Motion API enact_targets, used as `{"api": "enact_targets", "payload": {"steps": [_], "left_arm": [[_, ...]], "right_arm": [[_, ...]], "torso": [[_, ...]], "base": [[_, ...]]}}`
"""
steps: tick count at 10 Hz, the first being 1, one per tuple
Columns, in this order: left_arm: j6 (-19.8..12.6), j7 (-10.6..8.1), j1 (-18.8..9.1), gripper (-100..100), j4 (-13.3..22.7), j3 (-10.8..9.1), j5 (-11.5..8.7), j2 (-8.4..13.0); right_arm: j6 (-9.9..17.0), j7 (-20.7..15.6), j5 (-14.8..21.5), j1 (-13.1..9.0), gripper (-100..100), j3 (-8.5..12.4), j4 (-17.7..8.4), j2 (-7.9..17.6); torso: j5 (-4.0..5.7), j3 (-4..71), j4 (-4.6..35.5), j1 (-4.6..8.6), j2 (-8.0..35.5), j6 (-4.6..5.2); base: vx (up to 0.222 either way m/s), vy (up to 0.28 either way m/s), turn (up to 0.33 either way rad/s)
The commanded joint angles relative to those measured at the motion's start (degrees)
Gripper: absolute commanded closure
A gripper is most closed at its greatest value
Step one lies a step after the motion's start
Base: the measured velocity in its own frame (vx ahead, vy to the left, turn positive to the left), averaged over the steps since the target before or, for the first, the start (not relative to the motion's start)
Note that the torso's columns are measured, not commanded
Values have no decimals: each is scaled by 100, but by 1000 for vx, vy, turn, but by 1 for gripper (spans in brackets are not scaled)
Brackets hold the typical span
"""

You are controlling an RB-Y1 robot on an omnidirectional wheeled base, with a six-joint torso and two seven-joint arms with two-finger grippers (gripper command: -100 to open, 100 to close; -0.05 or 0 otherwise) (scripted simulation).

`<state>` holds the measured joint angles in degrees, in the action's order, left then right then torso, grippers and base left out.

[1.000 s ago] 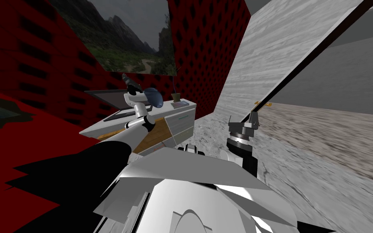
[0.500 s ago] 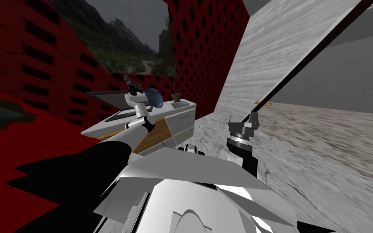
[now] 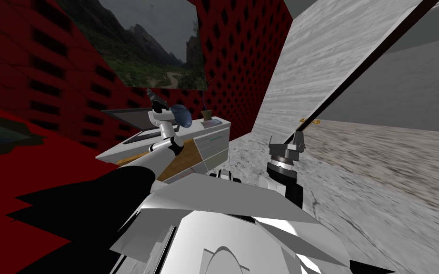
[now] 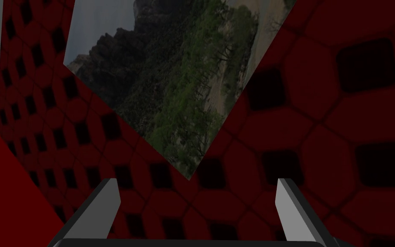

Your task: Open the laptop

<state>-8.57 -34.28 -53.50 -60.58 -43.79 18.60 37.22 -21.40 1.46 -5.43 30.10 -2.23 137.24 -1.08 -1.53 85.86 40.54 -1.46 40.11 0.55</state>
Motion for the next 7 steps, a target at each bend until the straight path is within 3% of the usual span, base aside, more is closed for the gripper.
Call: {"api": "enact_targets", "payload": {"steps": [1, 7], "left_arm": [[-101, 23, 169, -100, 144, 80, -68, -69], [-103, 25, 176, -100, 154, 82, -72, -75]], "right_arm": [[0, 0, 0, 0, 0, 0, 0, 0], [0, 0, 0, 0, 0, 0, 0, 0]], "torso": [[-3, 5, -6, -1, -8, -1], [-2, 10, -5, -5, -12, -7]], "base": [[-8, 5, -2], [2, 2, -1]]}}
